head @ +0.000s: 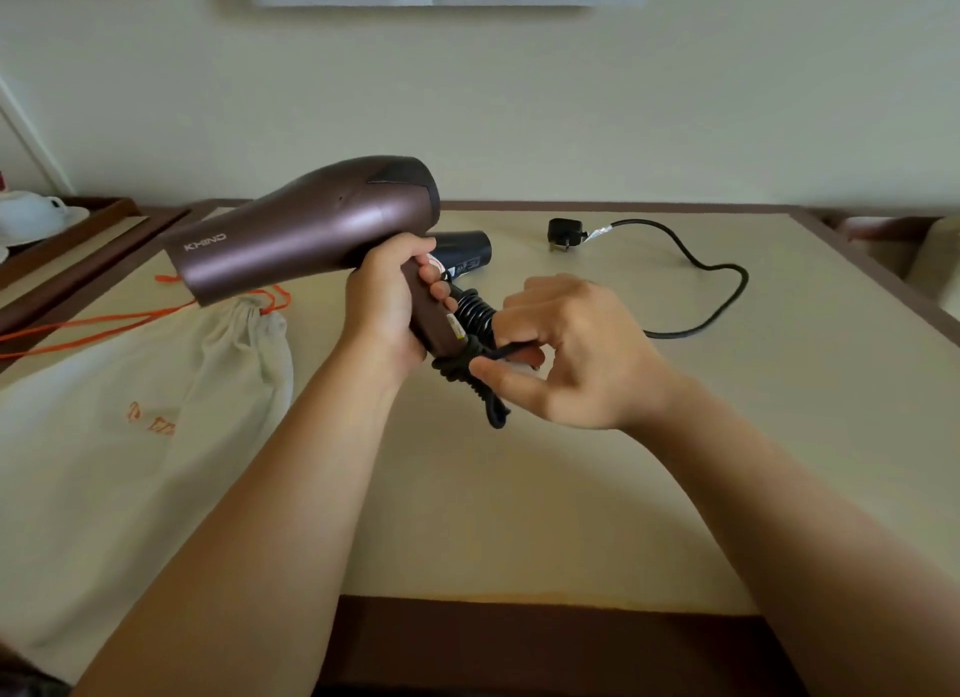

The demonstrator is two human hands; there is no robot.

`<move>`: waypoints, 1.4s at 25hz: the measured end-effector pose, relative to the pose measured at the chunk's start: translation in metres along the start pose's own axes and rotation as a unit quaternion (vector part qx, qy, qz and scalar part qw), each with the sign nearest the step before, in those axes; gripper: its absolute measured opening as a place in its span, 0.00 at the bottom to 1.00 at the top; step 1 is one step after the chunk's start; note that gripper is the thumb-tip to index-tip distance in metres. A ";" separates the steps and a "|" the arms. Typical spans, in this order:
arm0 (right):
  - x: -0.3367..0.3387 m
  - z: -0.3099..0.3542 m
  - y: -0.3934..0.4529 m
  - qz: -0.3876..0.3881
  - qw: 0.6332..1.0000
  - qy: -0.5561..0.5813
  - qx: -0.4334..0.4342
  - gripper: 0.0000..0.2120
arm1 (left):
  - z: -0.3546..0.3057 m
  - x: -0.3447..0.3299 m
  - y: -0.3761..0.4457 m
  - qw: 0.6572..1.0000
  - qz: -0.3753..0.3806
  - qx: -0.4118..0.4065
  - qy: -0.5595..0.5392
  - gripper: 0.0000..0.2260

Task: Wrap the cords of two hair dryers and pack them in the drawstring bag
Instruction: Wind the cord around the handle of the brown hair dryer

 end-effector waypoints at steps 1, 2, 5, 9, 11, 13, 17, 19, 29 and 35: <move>-0.002 0.005 0.000 0.008 1.000 0.015 0.005 0.20 | 0.002 0.000 0.001 1.000 -0.012 -0.003 0.005 0.13; -0.002 0.007 -0.001 0.014 1.000 0.027 0.000 0.19 | 0.005 0.000 0.001 1.000 -0.020 -0.003 0.006 0.13; 0.002 0.005 0.000 0.030 0.997 0.071 -0.019 0.20 | 0.006 -0.002 0.001 1.000 -0.018 0.005 -0.024 0.10; -0.016 0.031 -0.004 0.083 0.993 0.087 0.019 0.23 | 0.009 0.003 0.006 0.997 -0.035 0.024 -0.072 0.09; -0.018 0.025 -0.005 0.073 0.996 0.045 0.010 0.20 | 0.006 0.005 0.007 0.997 -0.044 0.013 -0.069 0.07; -0.003 0.007 -0.002 0.027 1.000 -0.008 -0.007 0.17 | 0.002 0.003 0.005 0.999 -0.023 0.000 -0.046 0.11; 0.023 -0.038 -0.008 -0.014 0.989 -0.096 -0.112 0.15 | 0.001 -0.011 -0.009 0.994 0.065 0.078 -0.029 0.14; 0.016 -0.039 -0.013 0.004 0.990 -0.087 -0.109 0.16 | 0.002 -0.012 -0.013 0.984 0.089 0.133 -0.077 0.14; -0.048 0.036 -0.025 0.166 0.976 0.034 -0.138 0.18 | 0.004 -0.014 -0.009 0.982 0.056 0.022 -0.180 0.13; 0.005 -0.013 -0.009 0.070 0.953 -0.076 -0.285 0.10 | 0.003 -0.010 -0.001 0.997 0.039 -0.015 -0.058 0.12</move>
Point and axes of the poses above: each hand's wrist, its own y-axis towards the middle knuckle, its own x-axis out of the back of the hand, z = x × y, the point moved 5 cm from there along y, towards the middle knuckle, and after that the axes turned 14 degrees about -z, right-handed, at the moved point
